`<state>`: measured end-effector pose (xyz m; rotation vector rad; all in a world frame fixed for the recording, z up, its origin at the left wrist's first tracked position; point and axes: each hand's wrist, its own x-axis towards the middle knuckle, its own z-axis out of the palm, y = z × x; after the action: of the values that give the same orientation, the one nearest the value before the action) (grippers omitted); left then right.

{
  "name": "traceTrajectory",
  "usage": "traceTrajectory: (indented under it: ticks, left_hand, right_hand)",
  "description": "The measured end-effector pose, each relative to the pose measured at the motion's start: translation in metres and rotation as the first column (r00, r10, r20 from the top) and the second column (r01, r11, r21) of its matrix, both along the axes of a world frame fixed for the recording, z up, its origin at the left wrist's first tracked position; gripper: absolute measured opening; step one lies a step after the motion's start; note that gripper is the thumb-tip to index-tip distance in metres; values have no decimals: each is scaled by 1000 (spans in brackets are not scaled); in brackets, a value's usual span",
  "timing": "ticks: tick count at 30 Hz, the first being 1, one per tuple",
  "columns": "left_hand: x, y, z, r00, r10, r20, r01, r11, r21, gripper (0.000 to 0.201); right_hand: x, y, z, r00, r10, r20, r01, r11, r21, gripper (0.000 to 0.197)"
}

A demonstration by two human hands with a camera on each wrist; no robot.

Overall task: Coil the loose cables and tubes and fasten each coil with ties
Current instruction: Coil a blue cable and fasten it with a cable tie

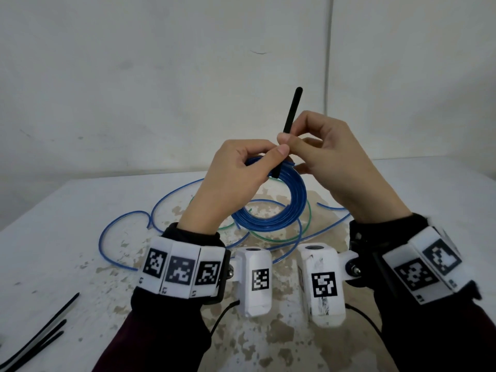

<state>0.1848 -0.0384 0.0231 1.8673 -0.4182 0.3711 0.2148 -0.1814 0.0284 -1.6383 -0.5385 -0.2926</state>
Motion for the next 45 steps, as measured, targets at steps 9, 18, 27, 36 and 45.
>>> traceTrajectory:
  ticks: [9, 18, 27, 36, 45]
  left_hand:
    - [5, -1, -7, 989, 98, 115, -117, 978, 172, 30]
    - [8, -2, -10, 994, 102, 38, -107, 981, 160, 28]
    - [4, -22, -11, 981, -132, -142, 76, 936, -344, 28]
    - [-2, -113, -37, 910, -359, -206, 197, 813, -547, 24]
    - [1, -204, -77, 804, -459, -378, 163, 781, -603, 27]
  right_hand:
    - [7, 6, -10, 986, -142, 82, 148, 986, -70, 23]
    - [13, 3, -14, 985, -162, 54, 168, 975, -143, 21]
    - [-28, -37, -15, 959, 47, -280, -85, 988, -126, 34]
    - [-79, -137, -35, 944, -197, -263, 223, 972, 71, 17]
    - [-116, -242, -49, 830, -489, -269, 557, 751, 354, 15]
